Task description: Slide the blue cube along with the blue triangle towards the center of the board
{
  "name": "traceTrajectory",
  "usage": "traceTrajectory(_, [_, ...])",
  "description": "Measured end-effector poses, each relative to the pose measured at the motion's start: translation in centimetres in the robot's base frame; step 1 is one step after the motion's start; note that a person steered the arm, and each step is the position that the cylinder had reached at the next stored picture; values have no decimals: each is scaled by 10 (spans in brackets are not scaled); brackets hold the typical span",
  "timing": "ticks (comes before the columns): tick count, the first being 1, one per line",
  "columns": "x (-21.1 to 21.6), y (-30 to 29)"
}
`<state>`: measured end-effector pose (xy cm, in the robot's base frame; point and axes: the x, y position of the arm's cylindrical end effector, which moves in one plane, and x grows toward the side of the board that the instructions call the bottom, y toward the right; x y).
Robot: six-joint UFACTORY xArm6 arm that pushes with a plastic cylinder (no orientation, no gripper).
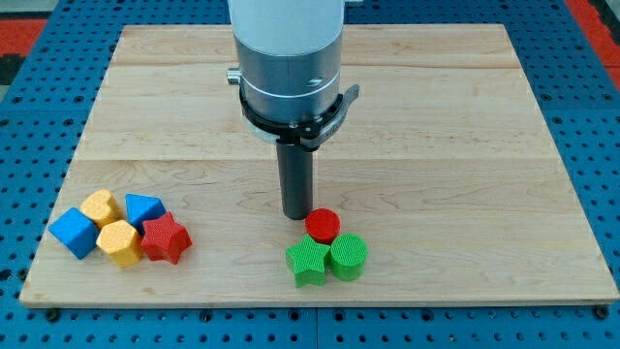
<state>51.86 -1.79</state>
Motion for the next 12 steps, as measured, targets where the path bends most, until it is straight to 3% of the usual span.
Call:
traceTrajectory(1, [0,0])
traceTrajectory(2, [-30,0])
traceTrajectory(3, [-107,-15])
traceTrajectory(4, [-167,-99])
traceTrajectory(5, [-167,-229])
traceTrajectory(6, [-156,-283])
traceTrajectory(8, [-132,-286])
traceTrajectory(9, [-56,-286])
traceTrajectory(12, [61,-285])
